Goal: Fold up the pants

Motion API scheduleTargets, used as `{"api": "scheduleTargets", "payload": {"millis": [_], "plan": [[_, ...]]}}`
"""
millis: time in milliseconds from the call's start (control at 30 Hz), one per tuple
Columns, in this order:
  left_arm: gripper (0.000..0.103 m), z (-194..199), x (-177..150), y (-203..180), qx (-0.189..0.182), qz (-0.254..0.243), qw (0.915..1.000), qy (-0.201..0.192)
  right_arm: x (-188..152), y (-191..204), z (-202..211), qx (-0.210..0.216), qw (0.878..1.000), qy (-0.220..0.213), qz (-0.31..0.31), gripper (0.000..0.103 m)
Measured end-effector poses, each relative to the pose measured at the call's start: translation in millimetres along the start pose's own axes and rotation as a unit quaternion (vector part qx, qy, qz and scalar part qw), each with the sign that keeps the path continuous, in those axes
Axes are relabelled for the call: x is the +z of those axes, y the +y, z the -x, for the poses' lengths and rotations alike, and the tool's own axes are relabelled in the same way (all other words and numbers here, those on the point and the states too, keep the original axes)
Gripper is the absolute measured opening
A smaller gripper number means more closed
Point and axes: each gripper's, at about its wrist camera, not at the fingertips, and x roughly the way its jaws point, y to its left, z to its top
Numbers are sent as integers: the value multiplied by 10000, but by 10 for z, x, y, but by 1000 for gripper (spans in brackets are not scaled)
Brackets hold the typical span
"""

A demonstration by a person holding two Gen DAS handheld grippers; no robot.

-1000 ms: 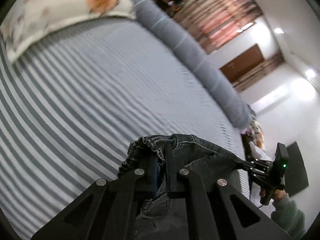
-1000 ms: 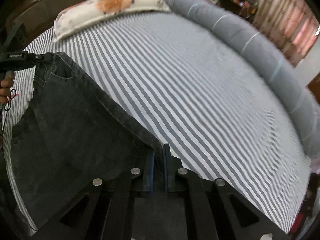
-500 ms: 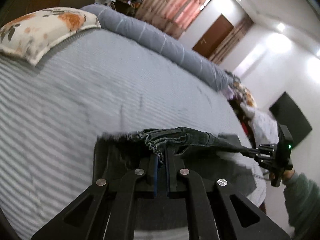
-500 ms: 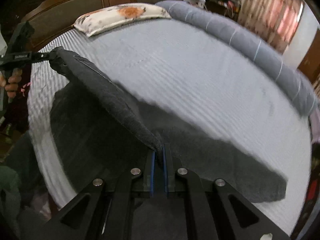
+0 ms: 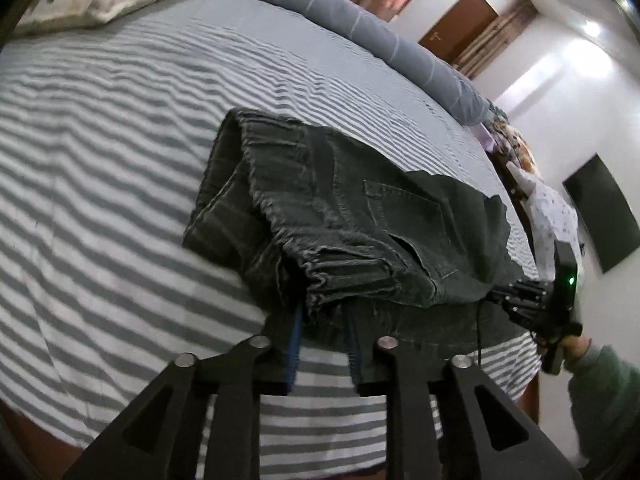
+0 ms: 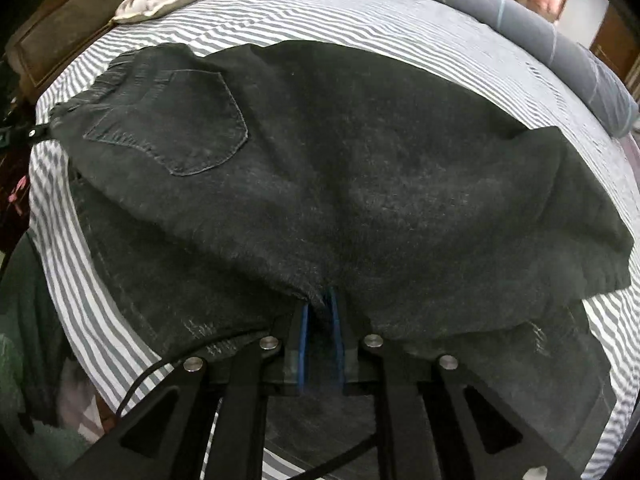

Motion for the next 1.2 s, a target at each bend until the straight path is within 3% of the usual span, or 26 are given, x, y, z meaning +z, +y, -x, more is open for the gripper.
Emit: {"api": "scheduleTargets", "payload": {"millis": [100, 233, 300, 400, 533, 600, 733, 767, 867, 900, 1200], "plan": [[36, 77, -88, 48, -256, 243, 9994, 26, -21, 27, 61, -55, 9997, -136, -171, 19], [44, 100, -145, 78, -969, 839, 9917, 127, -131, -35, 217, 160, 9964, -428, -712, 38], [46, 63, -158, 66, -1221, 1099, 9863, 129, -225, -79, 292, 282, 9924, -556, -1060, 39], [46, -64, -130, 104, -1309, 1520, 9795, 172, -414, -169, 374, 728, 9791, -727, -1753, 39], [46, -173, -60, 218, -1474, 2160, 9652, 17, -638, -334, 350, 1443, 9413, -882, -2921, 40], [46, -208, -28, 219, -1411, 2263, 9638, -45, -718, -467, 312, 1744, 9142, -1008, -3517, 40], [46, -234, 33, 212, -1323, 2392, 9618, -125, -820, -633, 186, 2105, 8742, -1176, -4214, 40], [45, -229, 43, 208, -1318, 2419, 9611, -184, -800, -656, 157, 2144, 8689, -1175, -4303, 40], [28, -236, 105, 149, -1191, 2403, 9629, -297, -801, -714, 28, 2192, 8503, -1271, -4613, 38], [27, -236, 122, 151, -1192, 2409, 9627, -328, -805, -745, -20, 2214, 8416, -1341, -4740, 37], [21, -230, 263, 103, -968, 2188, 9698, -478, -739, -1072, -204, 2044, 8028, -1643, -5354, 8]]}}
